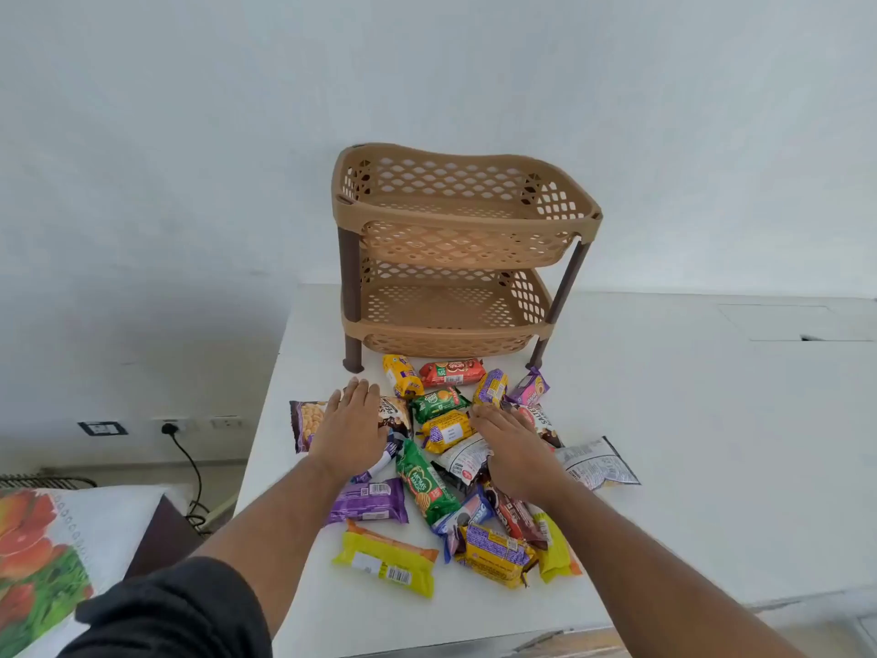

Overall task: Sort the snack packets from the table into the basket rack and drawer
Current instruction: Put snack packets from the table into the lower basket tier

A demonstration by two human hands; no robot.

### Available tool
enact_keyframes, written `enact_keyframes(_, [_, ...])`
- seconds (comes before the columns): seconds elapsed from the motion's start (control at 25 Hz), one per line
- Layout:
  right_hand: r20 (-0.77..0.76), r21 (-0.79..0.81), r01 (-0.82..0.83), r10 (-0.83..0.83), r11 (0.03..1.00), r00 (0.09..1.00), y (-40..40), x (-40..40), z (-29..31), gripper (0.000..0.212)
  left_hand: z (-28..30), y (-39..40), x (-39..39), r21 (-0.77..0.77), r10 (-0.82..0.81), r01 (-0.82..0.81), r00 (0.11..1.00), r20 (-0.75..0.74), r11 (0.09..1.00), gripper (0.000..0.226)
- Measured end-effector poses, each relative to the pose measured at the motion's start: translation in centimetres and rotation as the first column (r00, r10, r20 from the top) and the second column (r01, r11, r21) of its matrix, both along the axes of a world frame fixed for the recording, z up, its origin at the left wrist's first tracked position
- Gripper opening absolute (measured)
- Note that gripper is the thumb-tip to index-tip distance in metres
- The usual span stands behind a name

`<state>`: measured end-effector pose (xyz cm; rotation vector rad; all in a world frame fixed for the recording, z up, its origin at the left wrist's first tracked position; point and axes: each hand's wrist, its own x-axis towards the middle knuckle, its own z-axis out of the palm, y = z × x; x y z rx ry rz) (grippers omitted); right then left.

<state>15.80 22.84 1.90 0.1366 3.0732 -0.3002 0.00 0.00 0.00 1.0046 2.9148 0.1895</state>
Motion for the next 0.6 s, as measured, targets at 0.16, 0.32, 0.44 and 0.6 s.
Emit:
enact_keyframes(0.16, [0.092, 0.005, -0.065, 0.064, 0.998, 0.994, 0.4, 0.7, -0.2, 0.073, -0.1, 0.2, -0.7, -0.037, -0.052, 0.052, 0.999, -0.003, 0.998, 0.069])
enact_keyframes(0.32, [0.174, -0.001, -0.092, 0.091, 0.996, 0.981, 0.7, 0.1, -0.3, 0.075, -0.1, 1.0, -1.7, -0.093, -0.089, 0.09, 0.996, 0.009, 0.992, 0.064])
enact_keyframes(0.44, [0.212, 0.011, -0.124, 0.119, 0.992, 0.97, 1.2, -0.7, 0.0, 0.07, 0.0, 1.5, -2.3, -0.112, -0.082, 0.087, 0.995, 0.05, 0.99, 0.06])
enact_keyframes(0.6, [0.28, 0.044, -0.197, 0.177, 0.979, 0.944, 1.8, -1.9, 0.4, 0.068, -0.2, 2.1, -3.0, -0.141, -0.078, 0.091, 0.993, 0.091, 0.986, 0.056])
